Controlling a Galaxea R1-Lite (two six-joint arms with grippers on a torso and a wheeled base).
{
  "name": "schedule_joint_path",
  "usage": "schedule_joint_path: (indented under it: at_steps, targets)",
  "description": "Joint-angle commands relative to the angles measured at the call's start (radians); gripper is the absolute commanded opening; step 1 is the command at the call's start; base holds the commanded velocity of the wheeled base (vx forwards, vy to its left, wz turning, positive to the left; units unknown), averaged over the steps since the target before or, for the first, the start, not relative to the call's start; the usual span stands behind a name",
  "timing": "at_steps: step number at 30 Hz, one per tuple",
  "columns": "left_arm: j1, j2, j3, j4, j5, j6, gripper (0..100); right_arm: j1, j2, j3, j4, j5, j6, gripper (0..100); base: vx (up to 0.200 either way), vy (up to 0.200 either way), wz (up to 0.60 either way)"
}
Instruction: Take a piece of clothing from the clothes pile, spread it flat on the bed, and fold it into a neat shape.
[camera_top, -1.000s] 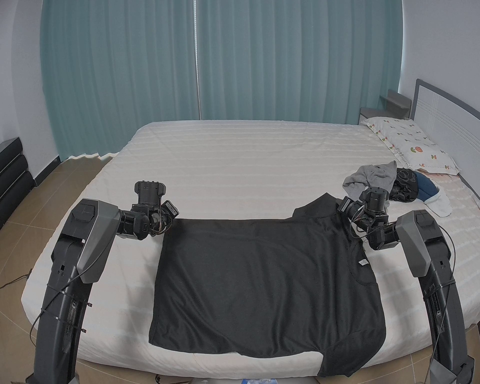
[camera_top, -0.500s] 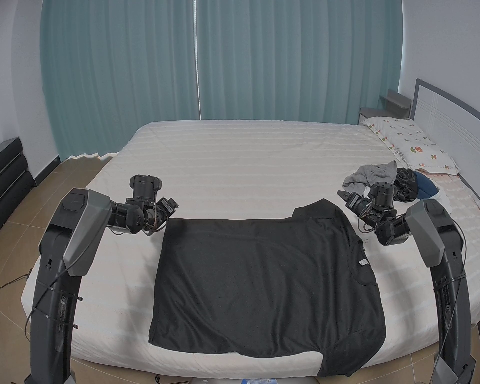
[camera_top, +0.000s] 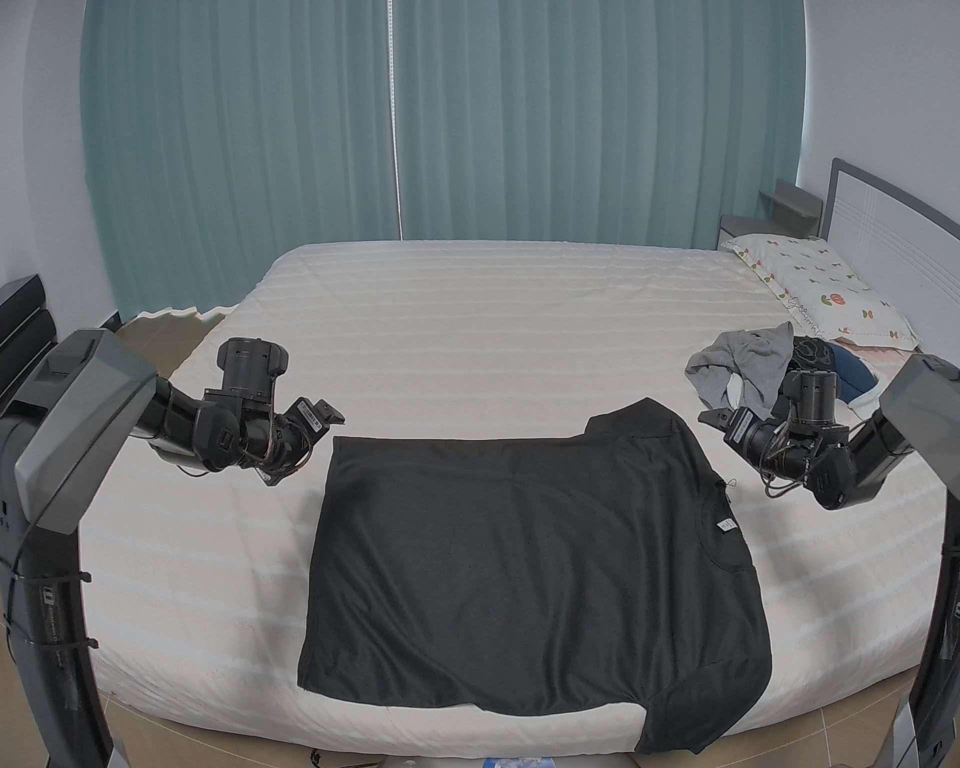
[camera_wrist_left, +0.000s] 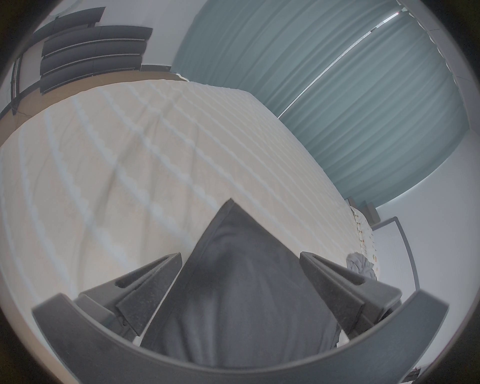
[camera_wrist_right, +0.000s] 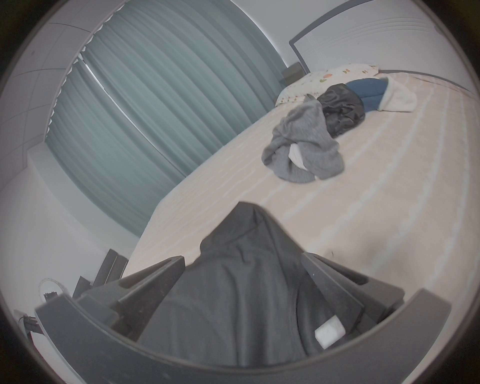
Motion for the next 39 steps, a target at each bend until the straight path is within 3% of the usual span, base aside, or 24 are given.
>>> schedule_joint_path:
  at_steps: [1,6,11,15,20,29,35,39]
  targets:
    - [-0.089,-0.442,0.593,-0.184,-0.055,-0.054,100,0.131,-0.477,0.601,-0.026,-0.022,0.096,100,0.0,0.0,0.0]
    - [-0.106,-0.546,0.704,-0.184,-0.054,-0.057,100,0.131,-0.52,0.627,-0.017,-0.024,0.11,100,0.0,0.0,0.0]
    - [-0.102,-0.574,0.716,-0.176,-0.052,-0.054,100,0.095,-0.547,0.563,0.04,-0.032,-0.013,100,0.0,0.0,0.0]
    - [-0.095,-0.565,0.722,-0.178,-0.052,-0.052,100,0.122,-0.563,0.557,0.13,-0.012,-0.012,100,0.0,0.0,0.0]
    - [-0.094,-0.559,0.734,-0.181,-0.054,-0.052,100,0.132,-0.57,0.558,0.138,-0.012,-0.015,100,0.0,0.0,0.0]
    - [-0.095,-0.508,0.768,-0.185,-0.051,-0.049,100,0.229,-0.491,0.563,0.125,-0.012,-0.01,100,-0.133,0.0,0.0]
    - [-0.094,-0.47,0.797,-0.188,-0.052,-0.049,100,0.22,-0.432,0.563,0.125,-0.007,-0.007,100,0.0,0.0,0.0]
    - [-0.105,-0.405,0.799,-0.19,-0.051,-0.048,100,0.204,-0.412,0.608,0.125,0.048,-0.004,100,0.0,0.0,0.0]
